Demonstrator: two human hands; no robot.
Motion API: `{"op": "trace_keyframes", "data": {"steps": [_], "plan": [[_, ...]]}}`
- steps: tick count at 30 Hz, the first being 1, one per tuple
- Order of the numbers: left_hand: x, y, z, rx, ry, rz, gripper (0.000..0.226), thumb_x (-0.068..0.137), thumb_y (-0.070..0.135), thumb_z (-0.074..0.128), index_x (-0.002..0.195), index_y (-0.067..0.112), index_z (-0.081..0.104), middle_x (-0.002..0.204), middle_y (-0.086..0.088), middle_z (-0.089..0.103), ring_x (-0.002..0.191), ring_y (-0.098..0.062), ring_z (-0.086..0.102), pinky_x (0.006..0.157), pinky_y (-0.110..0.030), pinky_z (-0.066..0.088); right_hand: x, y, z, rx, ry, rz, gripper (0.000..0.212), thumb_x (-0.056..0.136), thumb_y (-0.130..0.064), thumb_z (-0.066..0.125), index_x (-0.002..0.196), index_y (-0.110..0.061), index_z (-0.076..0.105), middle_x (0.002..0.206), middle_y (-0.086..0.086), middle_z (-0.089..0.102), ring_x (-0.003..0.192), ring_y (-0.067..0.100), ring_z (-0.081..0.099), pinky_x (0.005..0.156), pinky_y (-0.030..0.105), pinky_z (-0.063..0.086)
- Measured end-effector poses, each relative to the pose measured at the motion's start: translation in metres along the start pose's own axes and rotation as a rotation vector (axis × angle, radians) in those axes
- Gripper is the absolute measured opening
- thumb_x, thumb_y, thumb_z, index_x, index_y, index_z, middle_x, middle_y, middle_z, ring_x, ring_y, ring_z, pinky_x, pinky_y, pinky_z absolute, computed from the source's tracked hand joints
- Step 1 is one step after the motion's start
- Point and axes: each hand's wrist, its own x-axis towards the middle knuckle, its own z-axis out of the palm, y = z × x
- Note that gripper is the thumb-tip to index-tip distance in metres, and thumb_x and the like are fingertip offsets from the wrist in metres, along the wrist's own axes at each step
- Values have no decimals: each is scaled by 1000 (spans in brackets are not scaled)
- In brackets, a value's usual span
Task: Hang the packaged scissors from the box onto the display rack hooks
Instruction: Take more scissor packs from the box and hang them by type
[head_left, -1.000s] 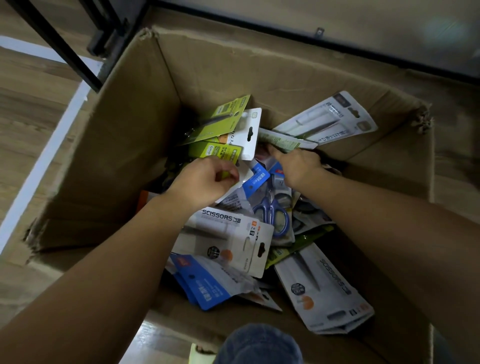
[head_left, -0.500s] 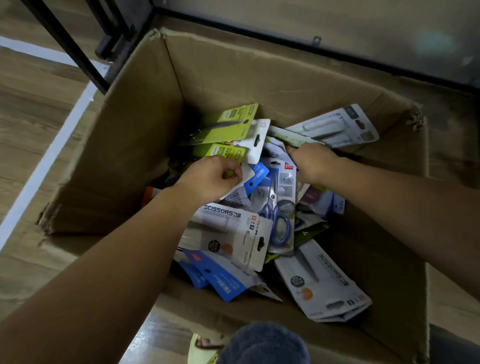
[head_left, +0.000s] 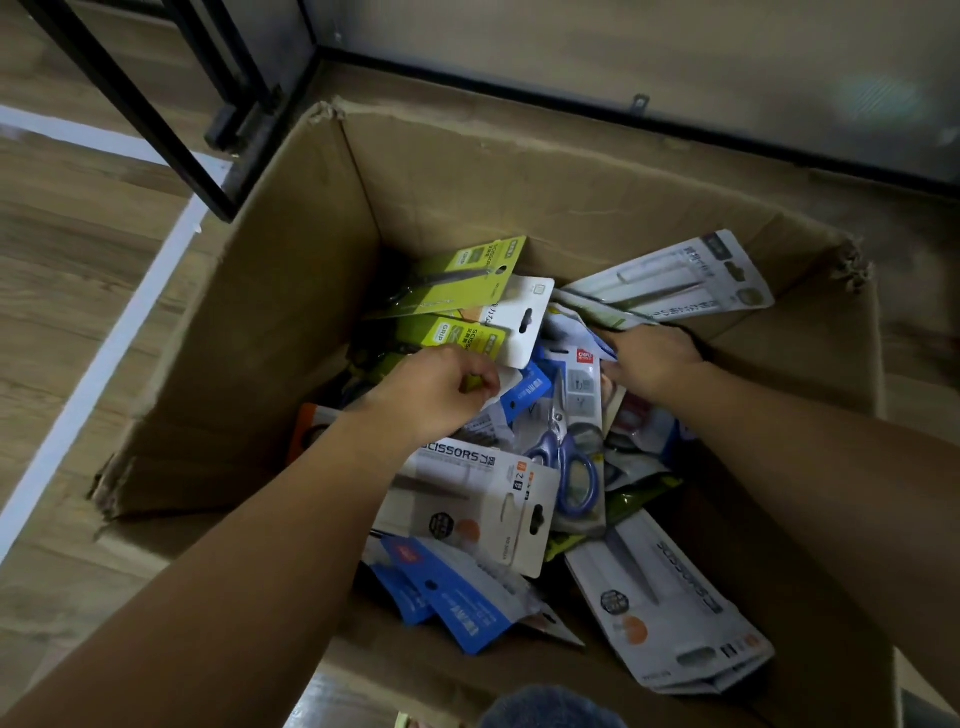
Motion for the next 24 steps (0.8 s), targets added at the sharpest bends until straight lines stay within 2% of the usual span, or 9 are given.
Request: {"op": "trace_keyframes", "data": {"steps": [2,5,7,10,13,17,21,24], "plan": [[0,0,0,10,-2,8,15,91,18,57,95,27,70,99,2,66,93,-17,60,82,-29,50,0,0,2,-36,27,-19,42,97,-45,39,118,-13,57,112,14,62,104,29,57,78,31,42],[1,0,0,11,-9,19,14,90,18,58,92,26,69,96,2,67,92,-18,61,82,-31,50,-2,-6,0,-77,103,-79,42,97,-44,40,109,-10,60,105,14,64,99,31,59,69,29,34],[1,-1,0,-4,-11,19,13,89,17,59,89,24,69,97,0,67,93,-19,61,84,-33,50,-3,-10,-6,-83,162,-123,36,96,-41,43,106,-10,60,101,14,65,97,31,60,68,29,33],[1,-3,-1,-60,-1,11,13,89,15,60,90,22,71,103,-2,68,99,-20,61,90,-35,48,-7,-17,-16,-72,155,-156,30,94,-36,46,100,-11,61,101,13,65,97,31,60,68,29,34],[-1,-4,-2,-107,5,-6,14,89,15,60,89,24,70,107,-1,67,102,-19,60,92,-36,48,-15,-22,-24,-51,161,-145,25,91,-32,49,101,-12,61,102,11,64,97,30,59,67,28,34],[-3,-2,-2,-114,15,-18,22,90,16,60,78,35,63,101,2,67,93,-18,62,84,-34,53,-34,-19,-32,16,170,-90,23,88,-28,51,100,-11,61,103,12,64,99,30,58,66,26,32],[-7,-1,-3,-84,44,-22,15,90,17,60,83,29,66,96,5,63,90,-16,60,78,-23,47,-67,-14,-43,114,189,-88,29,91,-27,48,115,-13,56,108,13,63,100,32,57,71,30,39],[-15,3,-3,-72,69,-53,12,91,16,59,93,23,69,91,6,60,86,-16,59,73,-21,42,-98,-7,-49,82,137,-105,27,94,-21,44,117,-10,53,110,15,61,98,33,57,71,31,40]]}}
